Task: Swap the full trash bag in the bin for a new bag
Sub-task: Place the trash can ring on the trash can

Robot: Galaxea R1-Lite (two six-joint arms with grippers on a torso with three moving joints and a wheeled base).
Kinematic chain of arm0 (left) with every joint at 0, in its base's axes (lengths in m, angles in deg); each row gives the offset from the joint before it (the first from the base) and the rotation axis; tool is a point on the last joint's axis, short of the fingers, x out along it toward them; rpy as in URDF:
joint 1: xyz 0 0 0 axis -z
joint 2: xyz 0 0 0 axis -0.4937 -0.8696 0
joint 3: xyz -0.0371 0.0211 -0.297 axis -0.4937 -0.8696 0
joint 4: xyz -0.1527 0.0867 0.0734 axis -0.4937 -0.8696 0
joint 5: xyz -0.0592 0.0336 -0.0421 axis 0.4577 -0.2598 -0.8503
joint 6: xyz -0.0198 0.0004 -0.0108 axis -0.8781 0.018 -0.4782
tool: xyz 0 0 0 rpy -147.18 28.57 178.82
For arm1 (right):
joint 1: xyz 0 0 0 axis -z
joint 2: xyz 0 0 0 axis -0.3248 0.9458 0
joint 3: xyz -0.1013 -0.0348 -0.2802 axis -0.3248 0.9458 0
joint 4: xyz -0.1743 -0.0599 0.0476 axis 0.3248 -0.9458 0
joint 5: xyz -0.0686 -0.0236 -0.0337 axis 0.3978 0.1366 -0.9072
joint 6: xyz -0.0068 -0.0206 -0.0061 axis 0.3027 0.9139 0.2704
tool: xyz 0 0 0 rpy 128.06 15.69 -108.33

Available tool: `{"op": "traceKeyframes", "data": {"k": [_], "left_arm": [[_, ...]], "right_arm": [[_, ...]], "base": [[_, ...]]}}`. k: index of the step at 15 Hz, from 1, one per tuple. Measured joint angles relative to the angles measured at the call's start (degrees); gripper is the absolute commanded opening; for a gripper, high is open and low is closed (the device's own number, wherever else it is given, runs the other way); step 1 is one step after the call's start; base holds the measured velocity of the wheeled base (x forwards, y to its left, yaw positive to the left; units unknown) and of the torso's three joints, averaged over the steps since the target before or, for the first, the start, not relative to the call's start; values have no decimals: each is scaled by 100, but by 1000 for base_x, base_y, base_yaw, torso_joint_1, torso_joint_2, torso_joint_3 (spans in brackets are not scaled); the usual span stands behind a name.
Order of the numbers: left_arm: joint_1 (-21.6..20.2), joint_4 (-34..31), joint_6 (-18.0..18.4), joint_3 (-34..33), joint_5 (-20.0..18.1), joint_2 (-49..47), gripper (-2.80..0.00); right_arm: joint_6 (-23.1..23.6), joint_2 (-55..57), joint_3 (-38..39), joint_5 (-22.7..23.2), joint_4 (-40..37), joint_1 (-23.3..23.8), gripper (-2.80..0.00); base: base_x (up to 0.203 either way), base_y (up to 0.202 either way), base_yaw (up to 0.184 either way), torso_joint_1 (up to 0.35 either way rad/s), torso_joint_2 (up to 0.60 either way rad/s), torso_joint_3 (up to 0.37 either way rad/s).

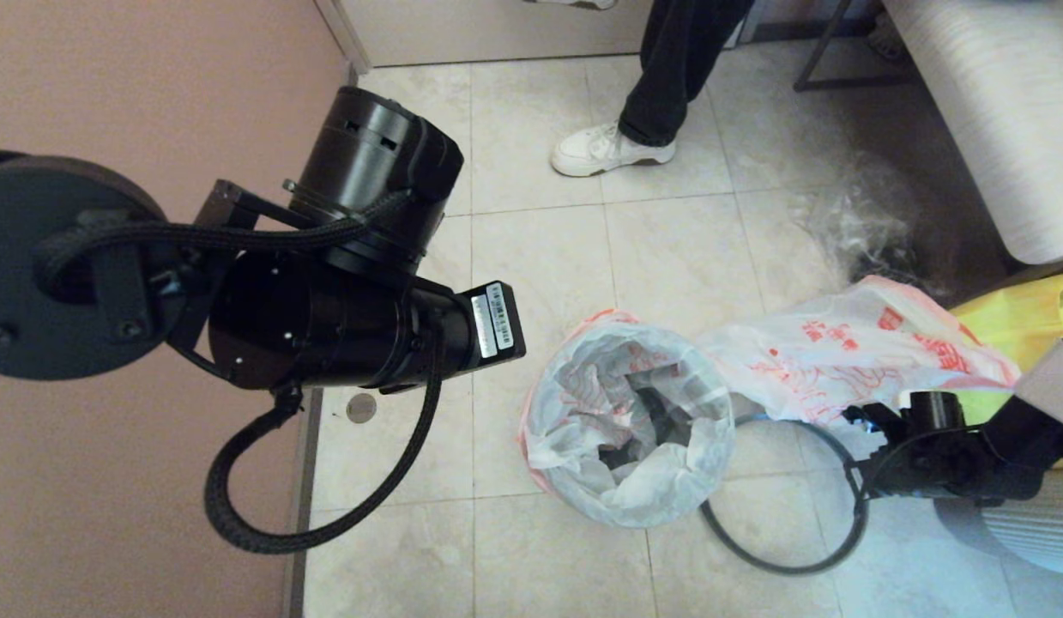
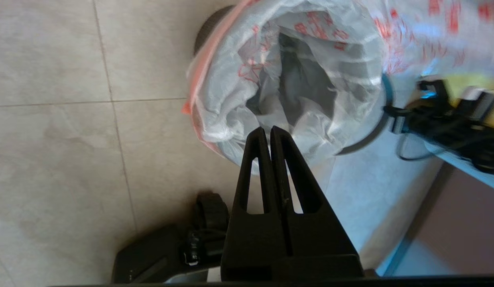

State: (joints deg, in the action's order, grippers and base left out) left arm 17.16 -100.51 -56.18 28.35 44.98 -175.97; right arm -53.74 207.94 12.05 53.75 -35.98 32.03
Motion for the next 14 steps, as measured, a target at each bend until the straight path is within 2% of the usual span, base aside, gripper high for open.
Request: {"op": "traceKeyframes", "data": {"k": [4,7,9,12,14], "left_arm": [[411,20,-5,-112,-2,261,-280],[502,6,19,-135,-4,565,-280],[513,-5,40,-129,-9,740,-280],[515,-2,71,-109,-9,927,-280],[513,-2,93,-94,-13,1024,-280]], "right_arm": [[11,-2040,1474,63,-88,79,-280],[47,-3696,2035,215,-729,122,-280],[-20,-4658,2104,459,-1452,128,-280],[-245,-5578,1627,922,-2529,85,-280],[-330,-5853,1321,1006,-2731,-118,-280]], "base": [[0,0,0,0,0,0],[0,0,0,0,0,0],[0,0,0,0,0,0],[0,0,0,0,0,0],[0,0,0,0,0,0]]}}
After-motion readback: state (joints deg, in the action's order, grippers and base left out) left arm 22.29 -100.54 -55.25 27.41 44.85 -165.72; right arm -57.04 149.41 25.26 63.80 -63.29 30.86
